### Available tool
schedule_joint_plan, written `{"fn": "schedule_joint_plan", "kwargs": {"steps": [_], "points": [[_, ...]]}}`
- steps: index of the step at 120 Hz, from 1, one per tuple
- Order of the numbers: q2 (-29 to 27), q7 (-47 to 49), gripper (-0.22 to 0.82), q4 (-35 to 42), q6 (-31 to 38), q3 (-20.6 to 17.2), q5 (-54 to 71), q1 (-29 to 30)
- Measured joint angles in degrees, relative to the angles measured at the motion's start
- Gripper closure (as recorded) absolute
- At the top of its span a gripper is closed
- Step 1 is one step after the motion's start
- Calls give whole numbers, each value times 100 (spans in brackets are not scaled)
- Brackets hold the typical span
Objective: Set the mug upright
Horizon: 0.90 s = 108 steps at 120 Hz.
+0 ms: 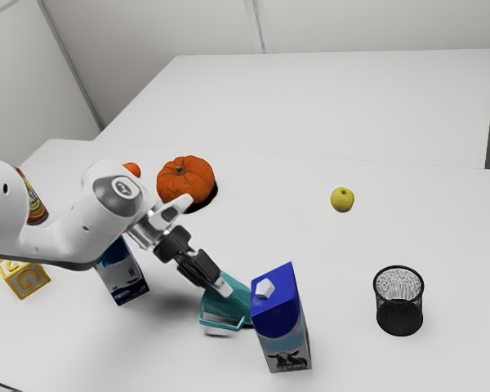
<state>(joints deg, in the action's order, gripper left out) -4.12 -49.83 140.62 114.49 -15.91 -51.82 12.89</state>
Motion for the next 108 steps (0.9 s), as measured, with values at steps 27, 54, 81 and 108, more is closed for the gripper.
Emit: {"fn": "schedule_joint_plan", "kwargs": {"steps": [27,54,81,108], "points": [[-22,-113,69,-50,-26,-6,4,-18],[-58,-168,74,-74,64,-119,18,-16],[-378,-67,75,-153,129,-275,296,38],[-514,359,75,-585,130,-274,1562,143]]}}
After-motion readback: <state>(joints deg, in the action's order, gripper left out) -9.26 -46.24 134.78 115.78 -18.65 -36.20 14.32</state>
